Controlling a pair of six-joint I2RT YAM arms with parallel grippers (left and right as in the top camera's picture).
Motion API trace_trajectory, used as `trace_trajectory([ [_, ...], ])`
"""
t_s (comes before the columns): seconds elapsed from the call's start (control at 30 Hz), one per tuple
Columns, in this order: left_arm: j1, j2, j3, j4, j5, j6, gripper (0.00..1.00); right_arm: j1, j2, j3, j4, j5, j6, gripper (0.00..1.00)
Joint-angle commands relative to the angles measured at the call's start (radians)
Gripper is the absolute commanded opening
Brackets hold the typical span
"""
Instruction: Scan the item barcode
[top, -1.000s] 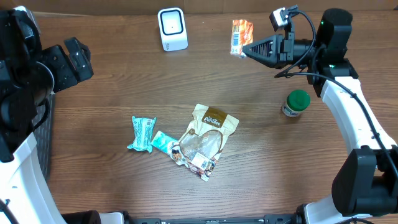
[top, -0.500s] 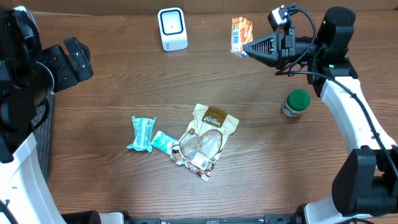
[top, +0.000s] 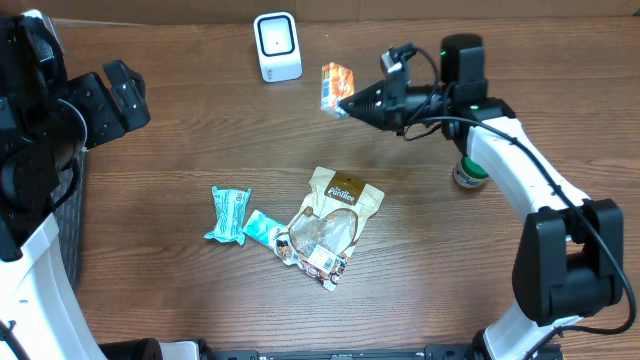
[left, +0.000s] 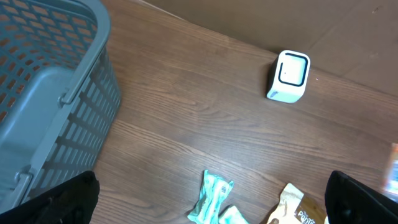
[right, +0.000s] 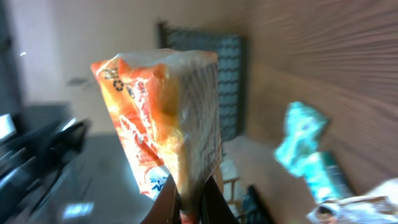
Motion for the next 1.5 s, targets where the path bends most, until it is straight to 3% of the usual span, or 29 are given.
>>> trace_trajectory([
  [0.0, 0.005, 0.002, 0.007, 0.004, -0.009, -0.01, 1.0, 0.017, -0.006, 0.044, -0.084, 0.203, -0.153, 0.04],
  [0.23, 0.005, 0.002, 0.007, 0.004, -0.009, -0.01, 0.99, 0.075, 0.049, 0.43, -0.573, 0.623, -0.388, 0.04],
  [0.33, 0.005, 0.002, 0.007, 0.005, -0.009, -0.01, 1.0, 0.129, 0.125, 0.652, -0.7, 0.807, -0.438, 0.04],
  [0.47, 0.005, 0.002, 0.007, 0.005, -0.009, -0.01, 0.99, 0.215, 0.249, 0.901, -0.748, 1.068, -0.524, 0.04],
  [0.63, 0.005, 0.002, 0.007, 0.005, -0.009, -0.01, 0.99, 0.334, 0.355, 0.967, -0.563, 1.482, -0.763, 0.04],
  [0.73, 0.005, 0.002, 0.007, 0.004, -0.009, -0.01, 1.0, 0.408, 0.446, 0.965, -0.364, 1.728, -0.997, 0.04],
  [0.9, 0.005, 0.002, 0.007, 0.005, -0.009, -0.01, 1.0, 0.449, 0.586, 0.964, -0.086, 1.831, -1.341, 0.04],
  [1.0, 0.005, 0.002, 0.007, 0.004, -0.009, -0.01, 1.0, 0.45, 0.667, 0.964, 0.04, 1.835, -1.472, 0.04],
  [1.2, 0.005, 0.002, 0.007, 0.004, -0.009, -0.01, 0.99, 0.441, 0.775, 0.964, 0.178, 1.838, -1.601, 0.04],
  [1.47, 0.005, 0.002, 0.007, 0.004, -0.009, -0.01, 1.0, 0.437, 0.793, 0.962, 0.196, 1.781, -1.606, 0.04],
])
